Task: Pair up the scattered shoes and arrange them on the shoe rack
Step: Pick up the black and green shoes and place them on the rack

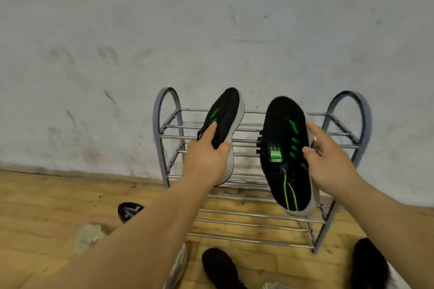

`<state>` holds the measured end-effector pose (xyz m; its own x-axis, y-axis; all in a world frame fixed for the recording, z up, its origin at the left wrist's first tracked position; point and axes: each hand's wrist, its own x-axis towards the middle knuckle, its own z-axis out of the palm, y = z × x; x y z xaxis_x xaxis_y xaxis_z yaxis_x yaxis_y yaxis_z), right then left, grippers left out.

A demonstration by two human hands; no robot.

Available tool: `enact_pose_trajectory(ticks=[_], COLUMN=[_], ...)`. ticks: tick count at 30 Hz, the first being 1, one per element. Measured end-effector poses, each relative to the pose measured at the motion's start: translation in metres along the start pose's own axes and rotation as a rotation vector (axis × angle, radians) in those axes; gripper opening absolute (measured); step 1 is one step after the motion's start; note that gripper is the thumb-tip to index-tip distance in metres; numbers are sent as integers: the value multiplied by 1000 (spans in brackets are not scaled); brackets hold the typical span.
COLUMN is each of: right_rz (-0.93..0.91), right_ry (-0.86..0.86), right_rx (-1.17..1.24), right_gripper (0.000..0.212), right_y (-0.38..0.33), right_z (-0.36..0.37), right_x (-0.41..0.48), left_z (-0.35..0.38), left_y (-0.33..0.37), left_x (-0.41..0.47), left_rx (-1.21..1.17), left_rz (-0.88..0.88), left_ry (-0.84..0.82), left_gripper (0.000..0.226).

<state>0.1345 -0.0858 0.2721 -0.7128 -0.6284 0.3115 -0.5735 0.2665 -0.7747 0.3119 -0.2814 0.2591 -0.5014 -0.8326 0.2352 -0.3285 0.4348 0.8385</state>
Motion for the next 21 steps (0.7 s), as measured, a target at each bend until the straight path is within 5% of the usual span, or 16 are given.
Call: enact_pose_trajectory(ticks=[14, 16, 19, 21], right_rz=[229, 276, 192, 123], right_ry=[201, 176, 75, -7], right_rx=[302, 252, -4, -101], right_gripper=[51, 56, 36, 48], right_y=[12, 11, 14, 18], right_z=[5, 10, 16, 19], right_x=[123, 139, 128, 109], left_z=[57, 61, 57, 49], left_y=[26, 22, 11, 2], left_x=[73, 74, 72, 69], left_rx=[73, 115, 159, 176], left_rz=[85, 108, 170, 223], left_ry=[200, 173, 63, -50], left_gripper=[69, 65, 61, 64])
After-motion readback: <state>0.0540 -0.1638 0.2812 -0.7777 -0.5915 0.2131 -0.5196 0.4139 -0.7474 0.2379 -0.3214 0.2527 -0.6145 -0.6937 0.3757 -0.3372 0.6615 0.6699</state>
